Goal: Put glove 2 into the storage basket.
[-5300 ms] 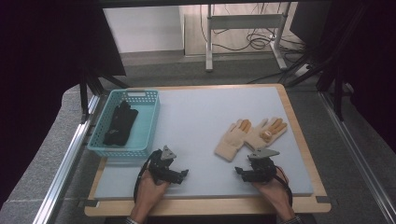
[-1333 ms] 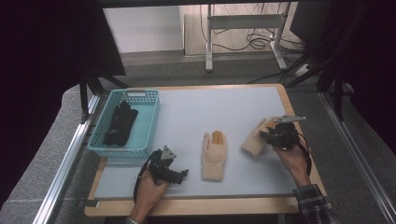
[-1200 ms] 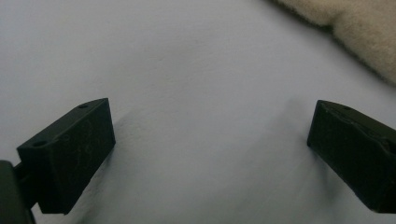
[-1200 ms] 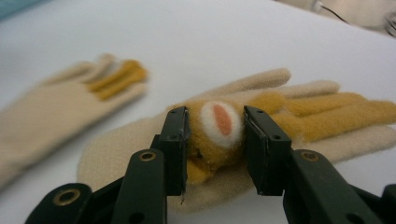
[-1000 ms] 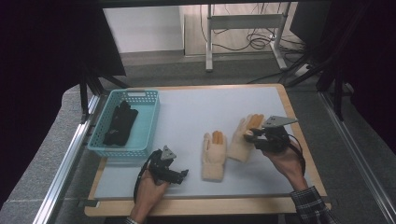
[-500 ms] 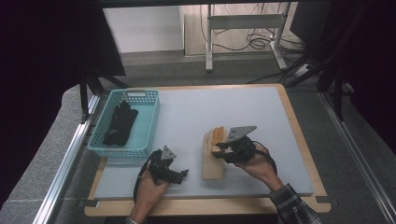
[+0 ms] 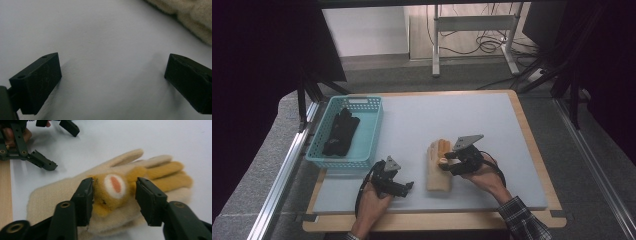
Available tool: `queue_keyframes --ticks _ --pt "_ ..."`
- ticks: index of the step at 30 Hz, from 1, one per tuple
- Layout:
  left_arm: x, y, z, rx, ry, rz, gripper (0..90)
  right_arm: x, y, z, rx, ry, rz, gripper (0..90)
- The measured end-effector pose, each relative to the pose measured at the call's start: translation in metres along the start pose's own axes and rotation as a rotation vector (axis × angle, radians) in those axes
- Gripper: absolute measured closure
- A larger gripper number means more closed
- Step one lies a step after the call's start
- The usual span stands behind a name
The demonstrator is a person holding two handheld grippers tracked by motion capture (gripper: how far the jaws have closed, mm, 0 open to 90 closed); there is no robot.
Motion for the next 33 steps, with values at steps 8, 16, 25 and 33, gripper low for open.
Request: queue_keyframes --ticks 8,16,25,33 --pt "0.0 0.0 0.0 -0.003 0.0 0.003 1.1 -0.028 -0.003 0.012 0.058 -0.058 0.041 46.0" --pt "0.0 0.0 0.0 -0.004 0.0 0.0 1.1 -0.036 -0.028 0.019 0.118 -0.067 -0.007 76.7" --pt "0.0 0.0 0.0 -0.002 0.0 0.0 1.1 -0.036 -0.043 0.008 0.133 -0.035 -0.004 88.4" --pt "0.0 0.0 0.0 -0.004 0.0 0.0 1.4 -0.025 -0.056 -0.006 0.123 -0.009 -0.022 88.3"
Point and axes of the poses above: each handheld gripper's, and its own axes: x roughly forward along the jaws, y roughly out of its top, z roughly to its right, the point moved 2 cm from there along x, roughly forward along the jaws, and after that the axes turned 1 degree about y, right-handed, at the moved point
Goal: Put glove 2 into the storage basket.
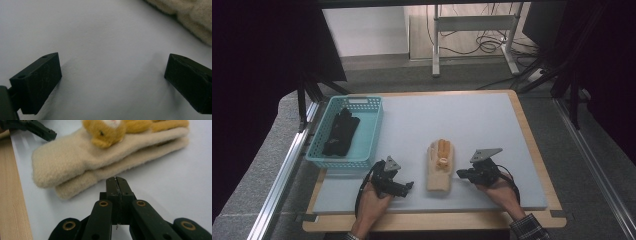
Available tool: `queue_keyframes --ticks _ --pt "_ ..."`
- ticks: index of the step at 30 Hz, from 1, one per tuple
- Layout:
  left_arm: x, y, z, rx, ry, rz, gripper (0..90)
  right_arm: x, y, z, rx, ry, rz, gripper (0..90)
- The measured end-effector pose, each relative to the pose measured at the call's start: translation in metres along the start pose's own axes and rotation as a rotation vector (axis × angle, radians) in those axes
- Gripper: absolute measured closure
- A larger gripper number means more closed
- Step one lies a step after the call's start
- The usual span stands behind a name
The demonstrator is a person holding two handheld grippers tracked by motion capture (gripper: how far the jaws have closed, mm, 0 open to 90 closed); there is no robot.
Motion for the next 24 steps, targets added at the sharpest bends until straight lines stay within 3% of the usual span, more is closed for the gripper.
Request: queue_keyframes --ticks 10,18,24 --pt "-0.006 -0.006 0.001 -0.028 0.027 0.001 3.3 0.008 -0.007 -0.006 0.005 0.007 -0.001 88.2" --pt "-0.015 -0.016 -0.009 -0.057 0.048 0.002 1.6 0.018 -0.004 -0.013 -0.014 0.02 -0.01 87.7" --pt "-0.017 -0.019 -0.012 -0.055 0.044 0.004 2.2 0.025 0.001 -0.017 -0.022 0.022 -0.013 87.6"
Point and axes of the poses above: each handheld gripper's, and its own axes: x roughly forward along the jaws, y roughly out of its top, z roughly to its right, the point moved 2 cm from there along x, roughly forward along the jaws, and after that the axes turned 1 degree about y, right-handed, at the moved point
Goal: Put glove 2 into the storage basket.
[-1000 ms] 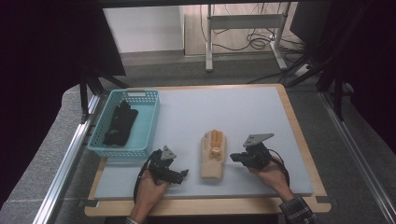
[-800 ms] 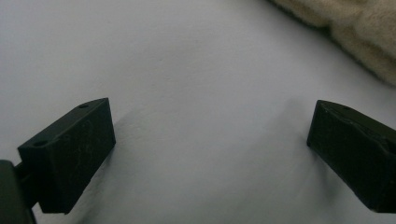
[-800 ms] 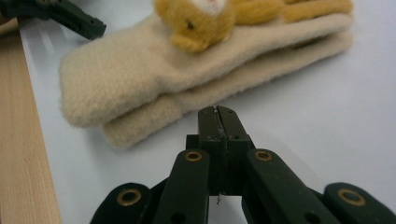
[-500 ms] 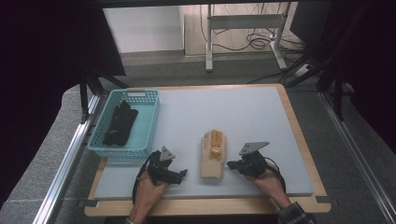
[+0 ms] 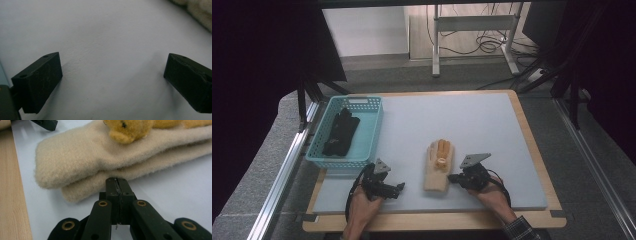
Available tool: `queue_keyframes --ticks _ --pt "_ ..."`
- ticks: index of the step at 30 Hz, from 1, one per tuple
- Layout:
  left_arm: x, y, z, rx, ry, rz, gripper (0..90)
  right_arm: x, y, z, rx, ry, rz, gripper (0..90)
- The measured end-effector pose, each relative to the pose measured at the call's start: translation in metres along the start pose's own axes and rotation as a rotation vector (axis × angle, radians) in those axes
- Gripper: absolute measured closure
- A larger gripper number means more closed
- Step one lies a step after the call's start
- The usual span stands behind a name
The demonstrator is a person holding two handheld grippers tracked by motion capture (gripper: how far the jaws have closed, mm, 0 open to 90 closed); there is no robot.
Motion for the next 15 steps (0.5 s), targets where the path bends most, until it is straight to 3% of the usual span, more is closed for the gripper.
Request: queue_keyframes --ticks 15 --pt "-0.001 -0.001 -0.005 -0.015 0.011 -0.003 1.6 0.025 0.017 -0.013 -0.004 0.009 0.009 87.0"
Point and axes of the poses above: each handheld gripper's, and its own axes: x roughly forward along the jaws, y roughly out of its top, z roughly to its right, the point moved 2 cm from there along x, roughly forward along the jaws, and after that the axes turned 1 degree about y, right-handed, at the moved point
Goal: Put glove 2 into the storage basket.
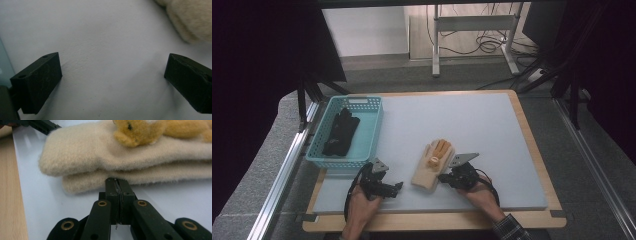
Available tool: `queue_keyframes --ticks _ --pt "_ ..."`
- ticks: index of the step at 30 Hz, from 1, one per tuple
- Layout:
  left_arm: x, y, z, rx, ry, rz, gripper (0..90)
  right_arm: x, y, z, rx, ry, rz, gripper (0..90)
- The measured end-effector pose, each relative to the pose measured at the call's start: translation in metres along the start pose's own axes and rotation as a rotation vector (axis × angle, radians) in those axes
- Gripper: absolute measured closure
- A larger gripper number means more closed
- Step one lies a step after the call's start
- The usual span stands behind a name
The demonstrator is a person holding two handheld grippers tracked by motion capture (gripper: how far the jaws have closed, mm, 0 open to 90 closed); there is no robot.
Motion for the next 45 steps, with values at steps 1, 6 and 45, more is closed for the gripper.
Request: queue_keyframes --ticks 1,6,45 --pt "0.0 0.0 0.0 0.0 0.0 0.0 1.6 0.002 0.001 -0.001 -0.003 0.0 0.0 87.0" --pt "0.0 0.0 0.0 0.0 -0.001 -0.002 1.6 0.012 0.01 -0.004 -0.009 -0.008 0.002 86.4" --pt "0.0 0.0 0.0 0.0 0.001 -0.005 1.7 -0.064 -0.014 0.036 0.078 -0.224 0.044 25.2"
Point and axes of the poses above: each handheld gripper's, and its own axes: x roughly forward along the jaws, y roughly out of its top, z roughly to its right, the point moved 2 cm from there along x, roughly forward along the jaws, and after that the axes turned 1 degree about y, right-handed, at the moved point
